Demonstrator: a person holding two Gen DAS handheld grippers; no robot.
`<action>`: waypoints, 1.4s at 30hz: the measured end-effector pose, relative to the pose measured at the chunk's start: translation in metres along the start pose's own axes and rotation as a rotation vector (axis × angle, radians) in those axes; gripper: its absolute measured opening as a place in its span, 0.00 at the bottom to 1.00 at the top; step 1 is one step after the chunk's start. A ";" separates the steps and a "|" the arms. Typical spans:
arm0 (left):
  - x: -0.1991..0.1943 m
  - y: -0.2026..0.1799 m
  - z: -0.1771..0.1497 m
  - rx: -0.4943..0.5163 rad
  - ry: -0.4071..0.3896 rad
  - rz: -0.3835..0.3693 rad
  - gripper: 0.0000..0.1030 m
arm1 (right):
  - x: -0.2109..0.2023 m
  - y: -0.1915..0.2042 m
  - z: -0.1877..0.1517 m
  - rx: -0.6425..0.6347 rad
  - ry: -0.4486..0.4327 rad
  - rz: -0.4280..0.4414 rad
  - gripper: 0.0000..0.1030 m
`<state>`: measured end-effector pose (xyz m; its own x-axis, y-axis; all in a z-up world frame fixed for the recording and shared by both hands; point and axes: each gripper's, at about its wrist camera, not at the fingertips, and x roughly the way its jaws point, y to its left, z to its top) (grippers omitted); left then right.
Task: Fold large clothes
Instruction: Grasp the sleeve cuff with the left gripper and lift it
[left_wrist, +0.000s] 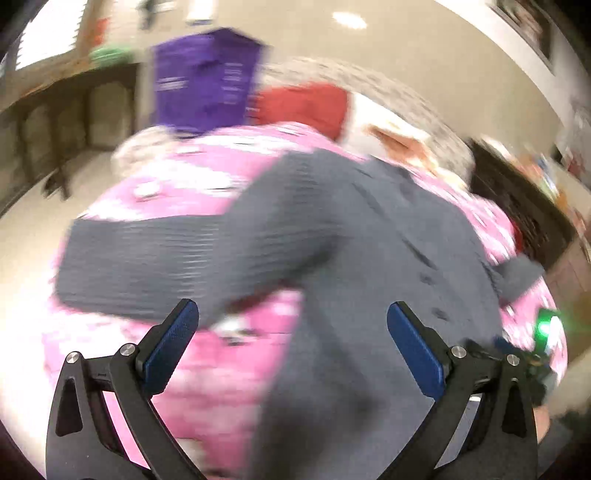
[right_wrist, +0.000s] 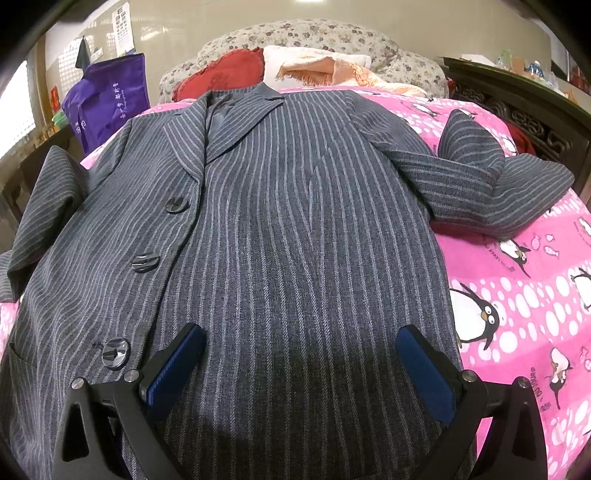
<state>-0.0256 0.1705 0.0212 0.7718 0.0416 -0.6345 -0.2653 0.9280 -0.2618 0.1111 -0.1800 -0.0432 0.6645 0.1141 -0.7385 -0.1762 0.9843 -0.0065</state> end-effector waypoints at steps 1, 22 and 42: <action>-0.002 0.029 -0.005 -0.059 -0.001 0.049 0.99 | 0.000 0.000 0.000 0.001 0.000 0.001 1.00; 0.043 0.173 0.024 -0.437 -0.019 0.118 0.08 | 0.001 0.001 -0.001 0.005 0.000 0.006 1.00; -0.027 0.167 0.091 -0.214 -0.184 0.315 0.05 | -0.064 -0.058 -0.013 0.051 -0.009 -0.023 1.00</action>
<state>-0.0376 0.3580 0.0610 0.7192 0.3939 -0.5723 -0.6034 0.7625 -0.2334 0.0696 -0.2462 -0.0041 0.6749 0.0923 -0.7321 -0.1238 0.9922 0.0109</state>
